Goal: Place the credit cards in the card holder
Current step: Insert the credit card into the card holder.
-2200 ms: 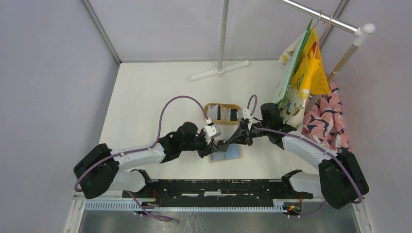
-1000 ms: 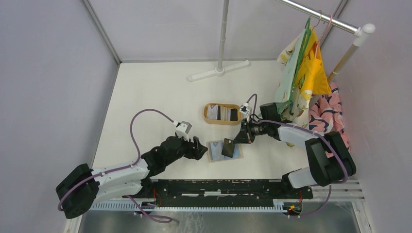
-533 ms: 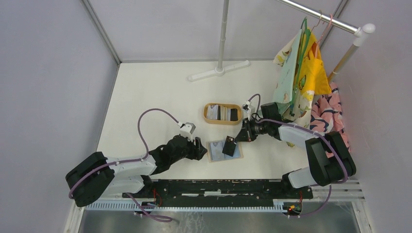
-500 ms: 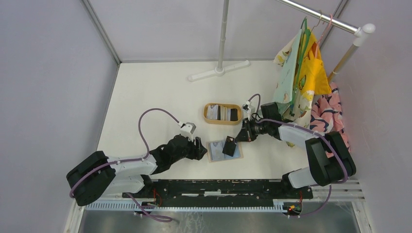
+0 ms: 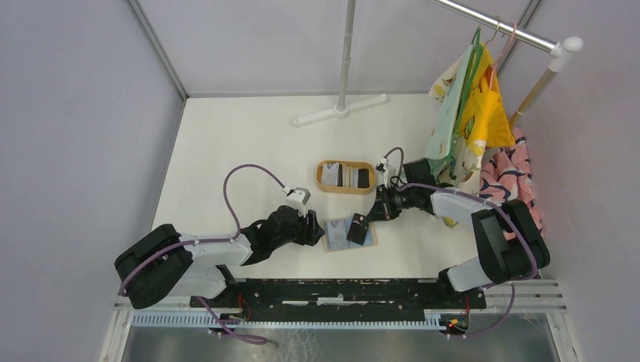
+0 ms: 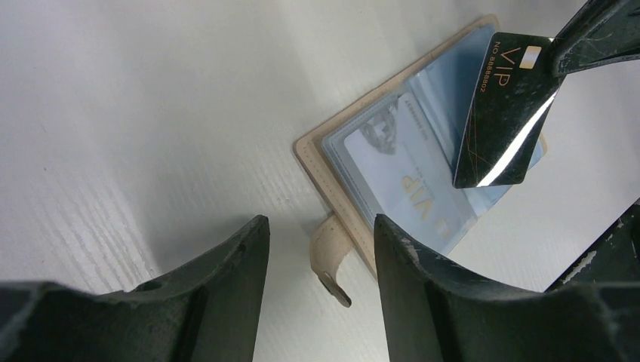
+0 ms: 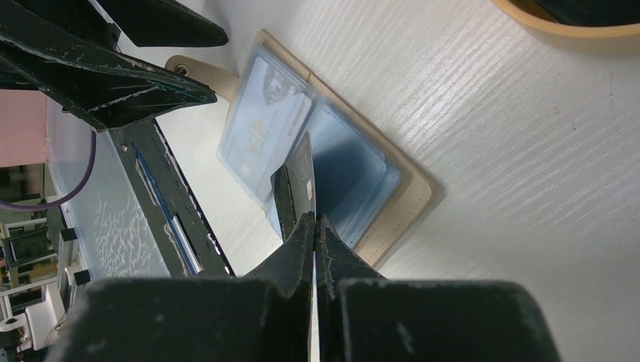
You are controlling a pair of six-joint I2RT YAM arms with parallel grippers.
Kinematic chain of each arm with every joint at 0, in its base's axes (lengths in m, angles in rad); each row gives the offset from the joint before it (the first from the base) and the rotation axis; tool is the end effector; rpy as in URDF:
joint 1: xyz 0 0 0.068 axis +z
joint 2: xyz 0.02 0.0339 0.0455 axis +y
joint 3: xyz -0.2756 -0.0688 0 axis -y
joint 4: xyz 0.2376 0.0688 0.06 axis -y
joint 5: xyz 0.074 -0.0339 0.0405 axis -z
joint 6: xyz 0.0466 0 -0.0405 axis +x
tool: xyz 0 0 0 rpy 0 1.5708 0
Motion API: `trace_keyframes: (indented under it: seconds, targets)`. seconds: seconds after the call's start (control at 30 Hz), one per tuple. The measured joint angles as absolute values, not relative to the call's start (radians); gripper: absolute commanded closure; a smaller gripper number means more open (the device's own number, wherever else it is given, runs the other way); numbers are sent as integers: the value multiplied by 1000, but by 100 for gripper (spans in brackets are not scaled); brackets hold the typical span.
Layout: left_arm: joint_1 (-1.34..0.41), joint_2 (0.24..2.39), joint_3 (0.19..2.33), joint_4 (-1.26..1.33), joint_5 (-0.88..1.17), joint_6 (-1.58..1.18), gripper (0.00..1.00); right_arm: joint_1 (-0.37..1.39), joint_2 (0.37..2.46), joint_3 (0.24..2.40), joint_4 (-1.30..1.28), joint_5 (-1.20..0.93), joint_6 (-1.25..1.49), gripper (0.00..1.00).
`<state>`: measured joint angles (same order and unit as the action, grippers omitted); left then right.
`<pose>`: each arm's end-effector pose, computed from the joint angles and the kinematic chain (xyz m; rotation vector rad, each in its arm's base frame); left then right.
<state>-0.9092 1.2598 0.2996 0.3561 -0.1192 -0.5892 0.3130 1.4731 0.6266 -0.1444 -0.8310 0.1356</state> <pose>0.1396 -0.1702 0.1473 0.2904 2.2441 -0.7097 0.2303 0.1107 0.1614 -0.5476 2.4536 1.2375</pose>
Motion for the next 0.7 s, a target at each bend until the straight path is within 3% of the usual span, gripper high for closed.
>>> trace_keyframes:
  seconds: [0.23, 0.7]
  targets:
    - [-910, 1305, 328, 369, -97, -588, 43, 332, 1492, 627, -130, -835, 157, 100]
    - [-911, 1381, 382, 376, -92, -585, 56, 348, 1539, 627, -120, -821, 184, 100]
